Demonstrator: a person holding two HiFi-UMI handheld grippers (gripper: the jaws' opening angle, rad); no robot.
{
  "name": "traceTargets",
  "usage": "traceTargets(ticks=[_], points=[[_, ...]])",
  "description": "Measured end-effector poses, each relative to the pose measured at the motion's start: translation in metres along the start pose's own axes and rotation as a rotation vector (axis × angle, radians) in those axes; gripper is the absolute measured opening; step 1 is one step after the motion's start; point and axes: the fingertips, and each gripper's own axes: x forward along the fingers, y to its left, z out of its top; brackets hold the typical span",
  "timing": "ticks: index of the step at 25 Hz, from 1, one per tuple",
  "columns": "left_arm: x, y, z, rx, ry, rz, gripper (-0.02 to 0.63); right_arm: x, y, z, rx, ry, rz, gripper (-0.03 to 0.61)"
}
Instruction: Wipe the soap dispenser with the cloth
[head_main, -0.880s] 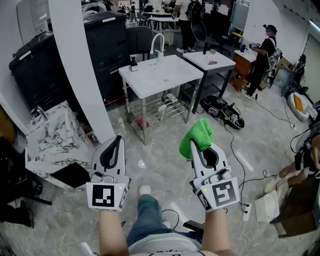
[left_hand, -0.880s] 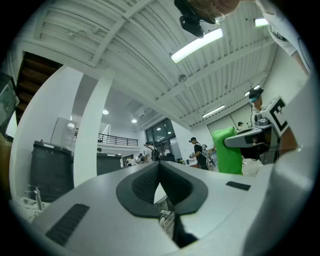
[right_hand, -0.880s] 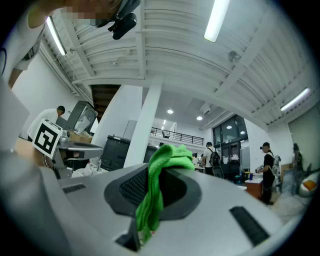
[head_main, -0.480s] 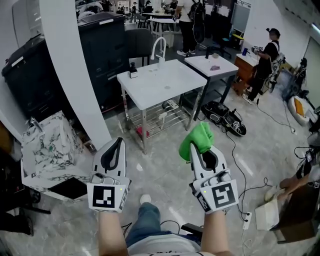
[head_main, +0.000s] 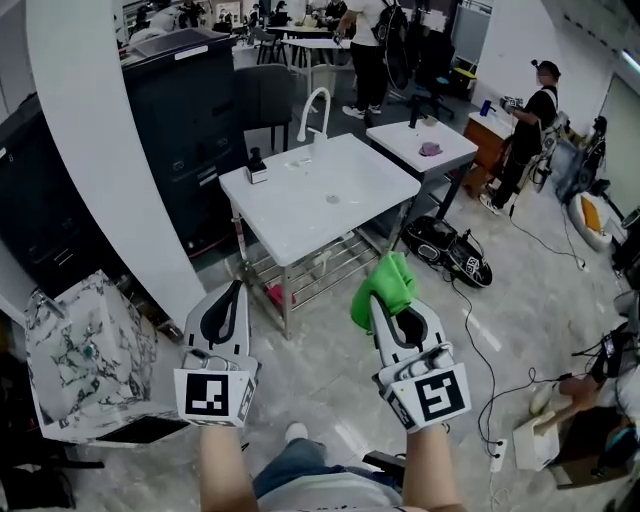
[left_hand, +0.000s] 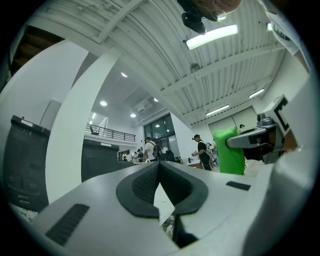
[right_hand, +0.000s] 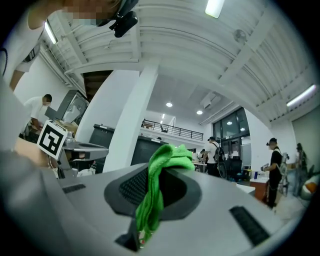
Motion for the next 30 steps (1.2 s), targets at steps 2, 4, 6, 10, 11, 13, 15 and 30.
traceTargets(ticks=[2,4,6,10,11,13,15,30], points=[[0.016,0.011,-0.009,0.010,0.020,-0.009,0.015,0.021,-0.002,-0.001,0.000,0.002,-0.006,0.048],[0.028,0.022,-0.013,0.021,0.030,-0.008,0.014,0.037,-0.002,-0.002,0.003,-0.001,-0.004,0.048],[0.036,0.031,-0.017,0.019,0.029,-0.003,0.015,0.049,-0.003,-0.005,0.002,-0.001,-0.002,0.049],[0.051,0.042,-0.026,0.009,0.028,0.001,0.015,0.068,-0.011,-0.012,0.008,0.012,-0.003,0.049],[0.055,0.045,-0.028,0.010,0.030,0.004,0.015,0.073,-0.015,-0.014,0.011,0.012,-0.003,0.049],[0.065,0.051,-0.032,0.015,0.035,0.012,0.015,0.085,-0.023,-0.017,0.012,0.010,-0.002,0.049],[0.075,0.057,-0.037,0.017,0.039,0.024,0.015,0.098,-0.031,-0.022,0.017,0.005,0.001,0.049],[0.246,0.094,-0.094,0.018,0.100,0.160,0.014,0.254,-0.142,-0.083,0.092,-0.046,0.133,0.049]])
